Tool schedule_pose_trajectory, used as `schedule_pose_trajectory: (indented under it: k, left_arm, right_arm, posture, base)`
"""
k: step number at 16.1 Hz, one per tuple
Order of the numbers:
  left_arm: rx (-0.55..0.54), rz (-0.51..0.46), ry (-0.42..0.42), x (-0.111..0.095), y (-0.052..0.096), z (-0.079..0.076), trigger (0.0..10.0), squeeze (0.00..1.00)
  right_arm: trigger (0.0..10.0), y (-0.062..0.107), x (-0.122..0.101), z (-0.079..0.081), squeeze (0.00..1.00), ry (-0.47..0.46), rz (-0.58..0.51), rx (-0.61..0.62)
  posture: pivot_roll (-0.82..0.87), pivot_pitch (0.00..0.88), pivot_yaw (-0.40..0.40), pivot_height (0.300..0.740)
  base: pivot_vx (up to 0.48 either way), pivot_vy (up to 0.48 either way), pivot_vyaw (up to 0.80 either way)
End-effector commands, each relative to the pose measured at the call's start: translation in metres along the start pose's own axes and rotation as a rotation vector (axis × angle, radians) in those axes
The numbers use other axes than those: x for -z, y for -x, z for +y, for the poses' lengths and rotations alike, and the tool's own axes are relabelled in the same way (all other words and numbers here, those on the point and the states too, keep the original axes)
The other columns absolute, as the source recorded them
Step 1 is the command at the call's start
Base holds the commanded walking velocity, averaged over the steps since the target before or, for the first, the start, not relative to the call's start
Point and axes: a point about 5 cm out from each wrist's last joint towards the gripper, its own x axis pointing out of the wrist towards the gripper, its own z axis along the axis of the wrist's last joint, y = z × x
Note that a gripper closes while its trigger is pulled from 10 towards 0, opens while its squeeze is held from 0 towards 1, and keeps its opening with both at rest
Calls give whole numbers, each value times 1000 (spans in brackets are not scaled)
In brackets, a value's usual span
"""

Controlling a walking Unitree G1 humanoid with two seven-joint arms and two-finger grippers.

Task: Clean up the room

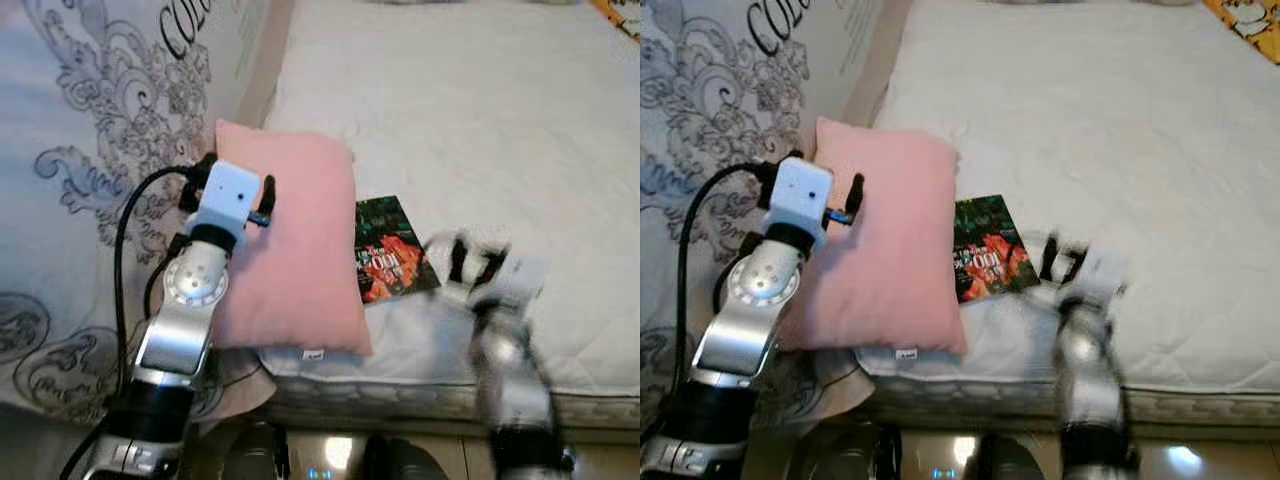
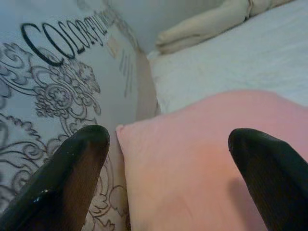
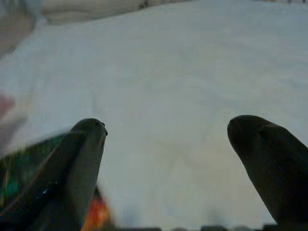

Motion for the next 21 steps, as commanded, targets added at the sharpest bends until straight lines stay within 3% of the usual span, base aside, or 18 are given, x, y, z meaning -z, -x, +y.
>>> schedule_pose_trajectory:
  k: [1,2,3,6,11,15,16,17,19,21]
  left_arm:
    - [-4,-16,-6,-2,-2,1,10000,0]
    - [-8,-23,-16,-3,-1,3,10000,0]
    - [-10,-25,-22,-3,0,5,10000,0]
    - [-20,-30,-81,-4,12,21,10000,0]
    - [-37,-16,-131,-5,25,37,10000,0]
    - [-39,-12,-144,-7,28,39,10000,0]
    - [-39,-18,-139,-9,26,36,10000,0]
    - [-39,-20,-138,-9,26,36,10000,0]
    - [-40,-26,-134,-11,24,35,10000,0]
    - [-42,-23,-130,-11,22,34,10000,0]
  right_arm:
    - [10000,0,14,-11,0,-49,76,39]
    - [10000,-5,21,-11,0,-140,146,24]
    - [10000,-8,24,-12,0,-171,167,17]
    - [10000,-13,50,5,0,-364,331,-73]
    - [10000,-13,63,17,0,-435,410,-98]
    - [10000,-15,67,29,0,-497,493,-104]
    - [10000,-9,77,31,0,-540,589,-70]
    - [10000,-6,80,31,0,-539,617,-64]
    - [0,-1,87,33,0,-530,669,-55]
    - [0,3,91,41,0,-522,706,-73]
  posture:
    - [68,81,22,736]
    - [76,84,26,736]
    - [83,86,29,736]
    - [170,141,60,736]
    - [244,172,73,736]
    - [254,164,61,736]
    - [246,157,52,736]
    - [246,157,52,736]
    - [236,153,41,736]
    - [228,152,36,736]
  base:
    - [0,0,0]
    - [0,0,0]
    - [0,0,0]
    - [0,0,0]
    - [0,0,0]
    - [0,0,0]
    - [0,0,0]
    - [0,0,0]
    - [0,0,0]
    - [0,0,0]
